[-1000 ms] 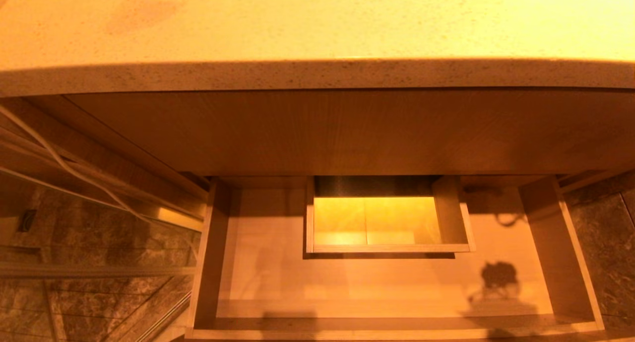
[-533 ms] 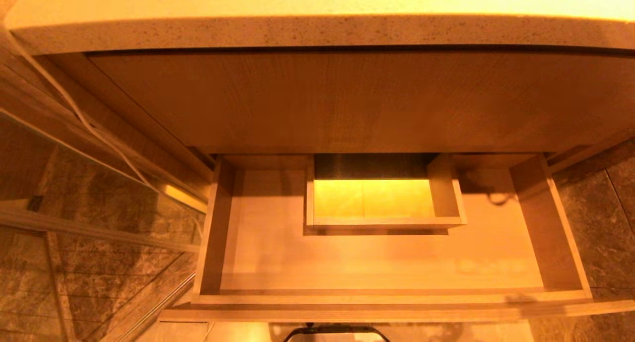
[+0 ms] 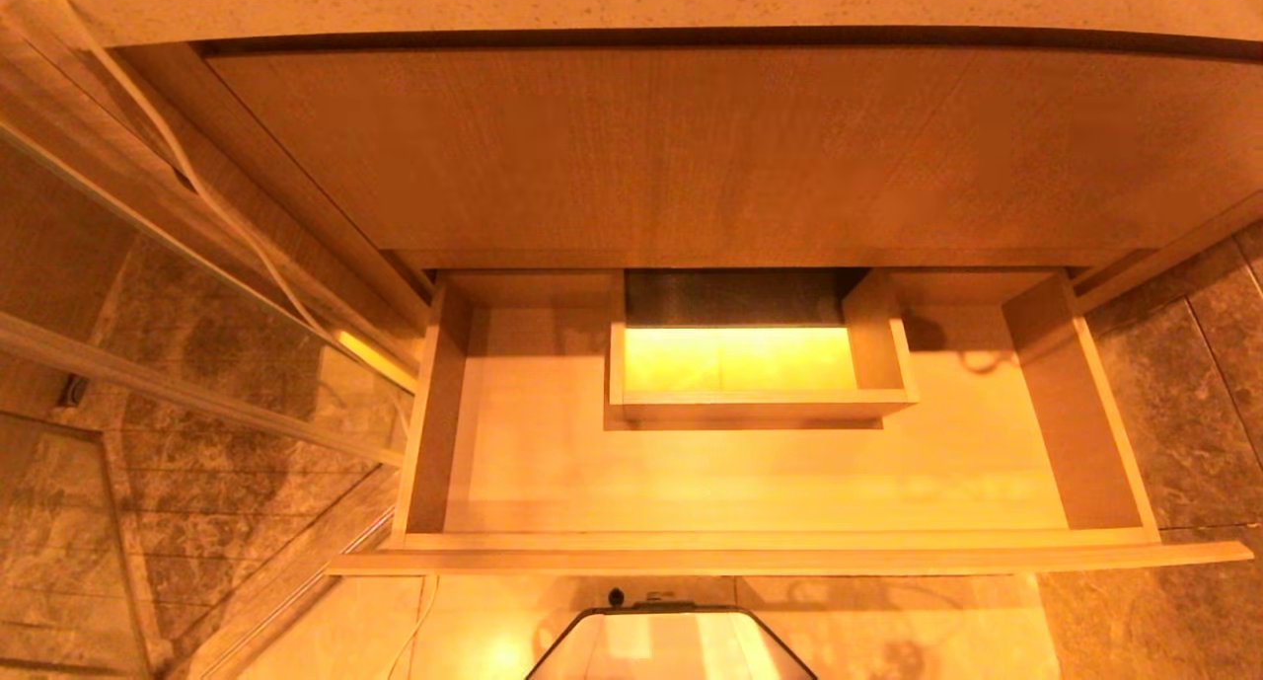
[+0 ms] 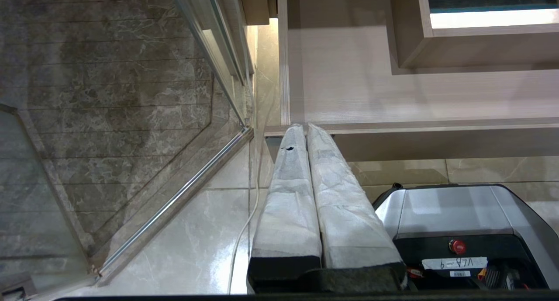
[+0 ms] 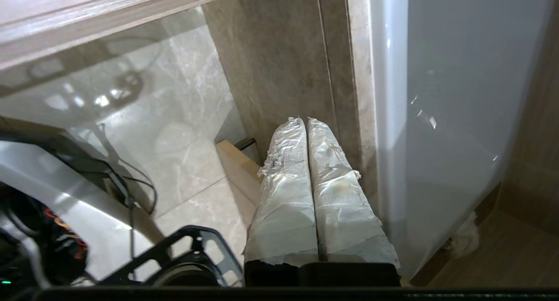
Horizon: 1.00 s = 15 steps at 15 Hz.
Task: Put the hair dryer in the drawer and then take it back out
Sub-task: Close the drawer
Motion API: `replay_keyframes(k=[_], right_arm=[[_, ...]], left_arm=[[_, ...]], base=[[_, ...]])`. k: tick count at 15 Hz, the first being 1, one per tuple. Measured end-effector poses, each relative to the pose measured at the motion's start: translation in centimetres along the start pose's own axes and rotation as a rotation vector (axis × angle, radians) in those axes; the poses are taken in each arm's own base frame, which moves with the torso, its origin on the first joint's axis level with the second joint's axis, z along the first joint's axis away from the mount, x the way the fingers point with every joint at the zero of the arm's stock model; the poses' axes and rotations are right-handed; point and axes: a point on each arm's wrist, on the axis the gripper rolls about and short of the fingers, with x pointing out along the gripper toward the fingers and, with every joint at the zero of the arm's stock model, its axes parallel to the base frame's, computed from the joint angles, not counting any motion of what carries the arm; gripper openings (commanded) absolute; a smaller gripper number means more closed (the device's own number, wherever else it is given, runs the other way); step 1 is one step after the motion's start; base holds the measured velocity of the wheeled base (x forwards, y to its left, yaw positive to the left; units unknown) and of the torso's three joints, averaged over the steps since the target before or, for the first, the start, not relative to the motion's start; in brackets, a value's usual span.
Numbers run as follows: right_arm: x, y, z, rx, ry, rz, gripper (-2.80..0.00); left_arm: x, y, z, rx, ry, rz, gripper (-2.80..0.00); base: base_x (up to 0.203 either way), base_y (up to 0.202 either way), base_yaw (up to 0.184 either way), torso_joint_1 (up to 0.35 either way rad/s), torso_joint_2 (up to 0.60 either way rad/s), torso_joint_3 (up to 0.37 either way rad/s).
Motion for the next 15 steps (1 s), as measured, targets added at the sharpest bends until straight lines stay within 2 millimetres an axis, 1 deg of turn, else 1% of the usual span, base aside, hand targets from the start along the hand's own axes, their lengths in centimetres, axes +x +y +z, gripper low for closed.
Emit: replay_keyframes(k=[2,3,6,8,10,15], right_arm=[[0.17,-0.06,0.36,0.065,-0.002,0.000,-2.80],[0.27,-0.07,0.48,0.069,0.004,0.002,-2.80],[0.38,-0.07,0.58,0.068,0.014,0.004,-2.80],[0.49,0.05,0.26,0.060,0.040,0.014,-2.80],[0.52,0.01,0.44,0.061,0.029,0.012,-2.80],[0.74,0.14,0.13,0.057,0.049,0.013,-2.80]], left_arm=[[0.00,0.00,0.00,0.000,0.000,0.000,-2.80],[0.00,0.00,-0.01,0.000,0.001,0.000,-2.80],[0.00,0.00,0.00,0.000,0.000,0.000,-2.80],[0.00,0.00,0.00,0.000,0.000,0.000,-2.80],[0.00,0.00,-0.01,0.000,0.001,0.000,-2.80],[0.00,0.00,0.00,0.000,0.000,0.000,-2.80]], base=[[0.000,0.000,0.000,0.000,0.00,0.000],[0.000,0.000,0.000,0.000,0.00,0.000],[0.000,0.000,0.000,0.000,0.00,0.000],[0.000,0.000,0.000,0.000,0.00,0.000],[0.000,0.000,0.000,0.000,0.00,0.000],[0.000,0.000,0.000,0.000,0.00,0.000]])
